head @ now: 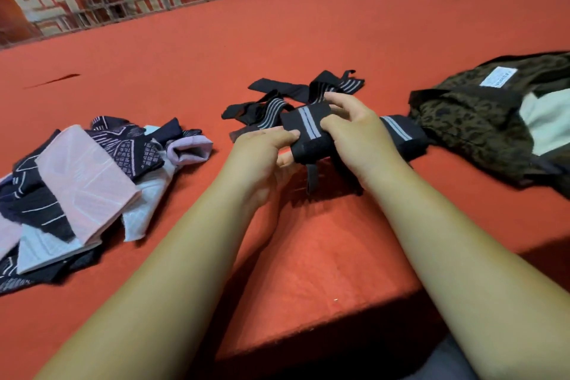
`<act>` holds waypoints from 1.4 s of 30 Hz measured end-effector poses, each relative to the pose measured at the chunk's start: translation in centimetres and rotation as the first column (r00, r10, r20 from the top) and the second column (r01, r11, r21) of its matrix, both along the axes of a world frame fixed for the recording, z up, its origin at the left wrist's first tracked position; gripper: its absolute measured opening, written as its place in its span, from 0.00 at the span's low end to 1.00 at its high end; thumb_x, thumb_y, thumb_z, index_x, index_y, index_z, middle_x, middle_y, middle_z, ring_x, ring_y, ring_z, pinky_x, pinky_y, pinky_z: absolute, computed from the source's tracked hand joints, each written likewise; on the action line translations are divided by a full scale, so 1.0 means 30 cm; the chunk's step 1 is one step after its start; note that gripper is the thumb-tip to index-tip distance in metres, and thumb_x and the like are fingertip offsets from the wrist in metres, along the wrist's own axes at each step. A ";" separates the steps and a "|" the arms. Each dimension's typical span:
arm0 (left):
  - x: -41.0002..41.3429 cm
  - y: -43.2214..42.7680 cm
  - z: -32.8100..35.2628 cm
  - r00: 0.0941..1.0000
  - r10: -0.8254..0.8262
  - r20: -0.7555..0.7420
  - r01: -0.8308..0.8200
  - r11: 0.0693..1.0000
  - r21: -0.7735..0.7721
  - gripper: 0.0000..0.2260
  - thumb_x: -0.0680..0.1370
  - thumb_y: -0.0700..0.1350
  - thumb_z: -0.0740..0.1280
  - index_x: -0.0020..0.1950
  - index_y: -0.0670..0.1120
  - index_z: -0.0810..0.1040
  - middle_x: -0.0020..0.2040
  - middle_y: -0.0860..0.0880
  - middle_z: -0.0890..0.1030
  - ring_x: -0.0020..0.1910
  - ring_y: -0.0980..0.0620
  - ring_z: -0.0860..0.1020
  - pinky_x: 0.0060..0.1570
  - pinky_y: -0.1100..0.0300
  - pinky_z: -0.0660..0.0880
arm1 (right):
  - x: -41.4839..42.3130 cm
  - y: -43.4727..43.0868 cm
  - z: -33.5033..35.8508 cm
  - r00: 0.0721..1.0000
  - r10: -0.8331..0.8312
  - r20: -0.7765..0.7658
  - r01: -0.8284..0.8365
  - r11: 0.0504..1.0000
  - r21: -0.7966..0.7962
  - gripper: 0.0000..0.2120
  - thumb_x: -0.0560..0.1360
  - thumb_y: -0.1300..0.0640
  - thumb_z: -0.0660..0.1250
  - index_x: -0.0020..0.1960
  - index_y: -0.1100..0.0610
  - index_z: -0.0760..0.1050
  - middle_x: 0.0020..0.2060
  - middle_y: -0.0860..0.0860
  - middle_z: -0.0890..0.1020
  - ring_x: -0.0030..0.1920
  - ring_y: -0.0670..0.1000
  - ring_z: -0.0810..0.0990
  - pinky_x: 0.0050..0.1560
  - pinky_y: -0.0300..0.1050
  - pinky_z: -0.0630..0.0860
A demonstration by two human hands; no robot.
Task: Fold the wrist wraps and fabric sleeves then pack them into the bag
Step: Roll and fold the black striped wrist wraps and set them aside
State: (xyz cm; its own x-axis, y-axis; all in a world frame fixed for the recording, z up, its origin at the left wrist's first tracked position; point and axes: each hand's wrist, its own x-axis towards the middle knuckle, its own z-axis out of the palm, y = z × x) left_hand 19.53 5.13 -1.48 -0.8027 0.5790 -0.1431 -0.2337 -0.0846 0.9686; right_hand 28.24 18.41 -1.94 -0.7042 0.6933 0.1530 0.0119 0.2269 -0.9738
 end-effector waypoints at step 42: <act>-0.477 0.217 -0.184 0.668 -0.419 -0.615 -0.534 0.306 -0.788 0.18 0.82 0.51 0.62 0.72 0.53 0.78 0.74 0.39 0.71 0.72 0.32 0.69 0.70 0.44 0.70 | -0.108 0.138 -0.023 0.975 -0.211 0.066 0.205 0.974 0.093 0.10 0.81 0.58 0.61 0.53 0.47 0.79 0.58 0.47 0.78 0.49 0.43 0.78 0.40 0.39 0.70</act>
